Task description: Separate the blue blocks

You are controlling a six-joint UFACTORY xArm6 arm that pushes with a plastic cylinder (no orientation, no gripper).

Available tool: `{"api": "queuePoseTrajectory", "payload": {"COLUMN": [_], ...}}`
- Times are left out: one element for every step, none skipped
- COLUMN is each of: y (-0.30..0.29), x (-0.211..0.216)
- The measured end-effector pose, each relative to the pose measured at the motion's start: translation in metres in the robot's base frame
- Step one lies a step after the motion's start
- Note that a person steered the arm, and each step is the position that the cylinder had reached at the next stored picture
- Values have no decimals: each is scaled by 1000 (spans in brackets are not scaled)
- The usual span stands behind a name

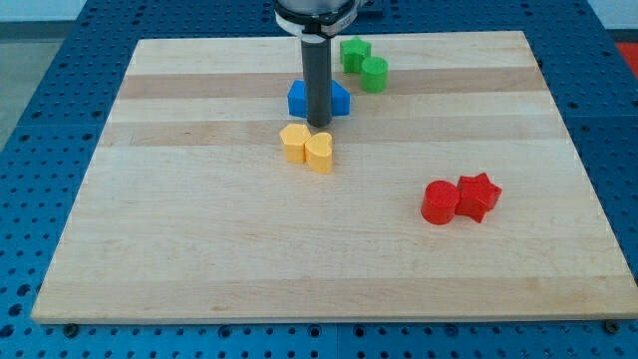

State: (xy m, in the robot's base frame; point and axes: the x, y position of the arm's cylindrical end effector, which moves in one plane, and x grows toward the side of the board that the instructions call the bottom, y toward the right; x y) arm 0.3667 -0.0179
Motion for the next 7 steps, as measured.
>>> {"api": "queuePoseTrajectory", "payload": {"y": [1, 1, 1, 1, 3, 27, 65], "x": [0, -13, -25, -23, 18, 28, 24]}}
